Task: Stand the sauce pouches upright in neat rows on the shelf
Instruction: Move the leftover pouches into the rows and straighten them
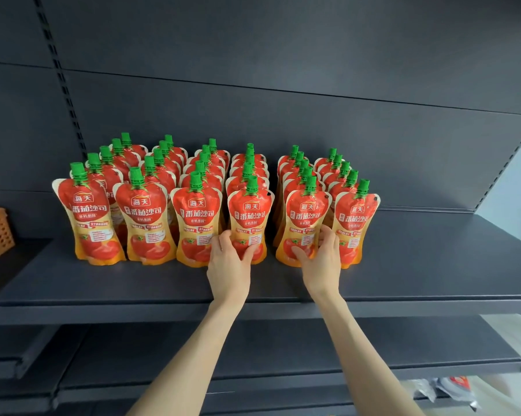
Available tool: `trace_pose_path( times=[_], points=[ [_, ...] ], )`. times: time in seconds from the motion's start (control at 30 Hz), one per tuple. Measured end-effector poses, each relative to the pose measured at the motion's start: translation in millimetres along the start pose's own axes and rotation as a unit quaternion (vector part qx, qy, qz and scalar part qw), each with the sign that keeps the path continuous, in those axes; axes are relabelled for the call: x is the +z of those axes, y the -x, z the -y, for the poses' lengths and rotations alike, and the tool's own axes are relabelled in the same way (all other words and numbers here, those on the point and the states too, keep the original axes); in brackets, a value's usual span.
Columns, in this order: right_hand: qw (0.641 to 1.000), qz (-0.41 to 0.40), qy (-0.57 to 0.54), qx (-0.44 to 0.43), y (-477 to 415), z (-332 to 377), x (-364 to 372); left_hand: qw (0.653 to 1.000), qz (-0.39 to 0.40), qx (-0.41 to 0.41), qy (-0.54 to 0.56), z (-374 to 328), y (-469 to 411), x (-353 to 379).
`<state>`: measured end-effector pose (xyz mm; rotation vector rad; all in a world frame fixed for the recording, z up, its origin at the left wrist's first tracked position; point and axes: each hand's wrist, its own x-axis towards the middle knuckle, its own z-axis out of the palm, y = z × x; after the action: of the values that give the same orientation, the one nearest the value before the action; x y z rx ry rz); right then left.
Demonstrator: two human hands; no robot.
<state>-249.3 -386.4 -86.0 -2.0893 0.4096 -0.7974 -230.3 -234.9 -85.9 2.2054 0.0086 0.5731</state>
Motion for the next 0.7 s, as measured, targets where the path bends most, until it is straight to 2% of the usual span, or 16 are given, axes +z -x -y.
trace_pose_path(
  times=[0.7],
  points=[
    [1.0, 0.007, -0.003, -0.001, 1.6, -0.5, -0.5, 1.0, 0.013, 0.015, 0.001, 5.8, -0.1, -0.2]
  ],
)
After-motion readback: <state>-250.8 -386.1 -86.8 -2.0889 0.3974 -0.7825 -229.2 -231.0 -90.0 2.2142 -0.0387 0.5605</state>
